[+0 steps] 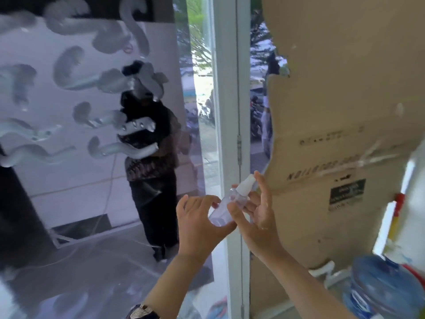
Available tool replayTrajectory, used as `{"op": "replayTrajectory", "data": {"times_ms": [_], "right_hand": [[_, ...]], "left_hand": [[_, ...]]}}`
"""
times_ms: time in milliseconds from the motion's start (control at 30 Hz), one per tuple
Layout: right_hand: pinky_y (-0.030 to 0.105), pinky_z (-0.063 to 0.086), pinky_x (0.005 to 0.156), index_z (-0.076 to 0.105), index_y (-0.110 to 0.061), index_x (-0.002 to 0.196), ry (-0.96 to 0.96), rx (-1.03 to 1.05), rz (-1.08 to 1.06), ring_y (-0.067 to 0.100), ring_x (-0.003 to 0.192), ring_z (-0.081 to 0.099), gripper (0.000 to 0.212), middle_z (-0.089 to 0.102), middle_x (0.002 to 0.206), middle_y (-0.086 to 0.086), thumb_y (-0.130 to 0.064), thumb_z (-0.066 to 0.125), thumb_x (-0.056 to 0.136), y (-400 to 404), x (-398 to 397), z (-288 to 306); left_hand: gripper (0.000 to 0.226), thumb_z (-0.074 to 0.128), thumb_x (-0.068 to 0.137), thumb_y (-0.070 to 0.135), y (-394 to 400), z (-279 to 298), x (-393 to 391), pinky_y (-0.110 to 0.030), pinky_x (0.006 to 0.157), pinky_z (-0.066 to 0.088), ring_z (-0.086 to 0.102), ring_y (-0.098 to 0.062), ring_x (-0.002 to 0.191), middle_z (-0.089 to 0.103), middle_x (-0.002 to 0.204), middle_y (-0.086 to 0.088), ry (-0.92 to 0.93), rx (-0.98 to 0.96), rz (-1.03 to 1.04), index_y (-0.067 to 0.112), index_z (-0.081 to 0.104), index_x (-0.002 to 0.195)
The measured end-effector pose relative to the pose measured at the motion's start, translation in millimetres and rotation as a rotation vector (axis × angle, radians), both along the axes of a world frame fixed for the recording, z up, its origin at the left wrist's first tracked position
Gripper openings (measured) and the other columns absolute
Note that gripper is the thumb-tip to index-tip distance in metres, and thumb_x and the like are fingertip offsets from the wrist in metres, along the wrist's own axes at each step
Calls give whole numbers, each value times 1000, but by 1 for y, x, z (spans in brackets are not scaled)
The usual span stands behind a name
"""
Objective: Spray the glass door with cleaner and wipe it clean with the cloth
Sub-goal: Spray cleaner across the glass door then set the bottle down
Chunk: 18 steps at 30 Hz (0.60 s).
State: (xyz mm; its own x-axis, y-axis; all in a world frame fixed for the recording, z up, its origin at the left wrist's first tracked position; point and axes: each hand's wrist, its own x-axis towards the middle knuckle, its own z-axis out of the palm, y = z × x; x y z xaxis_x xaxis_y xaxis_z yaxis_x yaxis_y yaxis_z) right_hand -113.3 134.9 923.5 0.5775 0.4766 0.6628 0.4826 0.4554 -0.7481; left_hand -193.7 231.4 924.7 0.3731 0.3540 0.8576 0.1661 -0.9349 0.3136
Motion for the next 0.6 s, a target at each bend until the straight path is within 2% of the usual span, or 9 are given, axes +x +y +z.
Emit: {"op": "replayTrajectory", "data": {"times_ms": [67,133,200,267,367,433,500,533,600], "right_hand": [[31,47,91,28,-61,124,-22,5,19,11,103,62,67,63,112,-2,-31,67,80,15,-3,8],[29,48,89,29,-60,125,-36,33,24,10,101,63,66,65,105,-9,-36,67,76,34,-7,22],[22,50,82,30,-61,123,-76,56,26,9,98,63,63,64,101,-16,-41,67,77,52,-9,39],[29,51,82,29,-63,120,-152,106,3,9,96,63,61,61,103,-22,-36,66,80,74,-16,64],[45,44,97,26,-65,118,-227,142,-26,22,112,55,62,50,125,-15,-34,62,79,107,-21,103],[34,43,99,27,-57,120,-294,176,-52,18,116,50,60,42,129,-21,-29,58,78,127,-20,128],[12,45,77,28,-55,117,-339,203,-86,3,86,54,60,54,106,-11,-22,58,77,148,-19,159],[8,43,64,30,-56,117,-366,215,-108,-3,69,50,63,55,91,-10,-17,60,76,159,-20,176],[11,43,56,34,-49,125,-415,236,-134,-4,61,48,71,52,89,-22,-7,62,75,183,-25,208]], "left_hand": [[46,77,55,48,13,9,-7,-44,96,34,61,-18,75,65,74,4,24,15,-14,11,65,78],[50,76,55,53,30,21,-19,-47,99,32,59,-6,80,66,80,9,41,17,-43,14,65,84],[61,74,51,61,47,35,-29,-42,104,26,46,15,92,60,90,20,69,-32,-116,21,63,95],[69,69,49,71,74,52,-44,-37,104,22,36,22,102,54,95,27,79,-12,-152,31,57,105],[65,51,64,76,115,90,-64,-47,96,38,42,14,96,56,93,20,10,103,-81,25,60,104],[56,50,73,66,138,117,-73,-52,89,43,50,-2,88,57,91,15,-58,164,12,17,64,97],[46,50,75,53,160,146,-84,-47,87,43,55,-13,83,60,88,11,-114,203,77,14,65,94],[44,49,76,50,172,161,-89,-41,87,40,57,-17,82,61,87,8,-134,230,112,13,65,95],[42,48,79,46,196,187,-102,-31,84,32,57,-23,82,64,88,2,-153,305,207,12,64,96]]}}
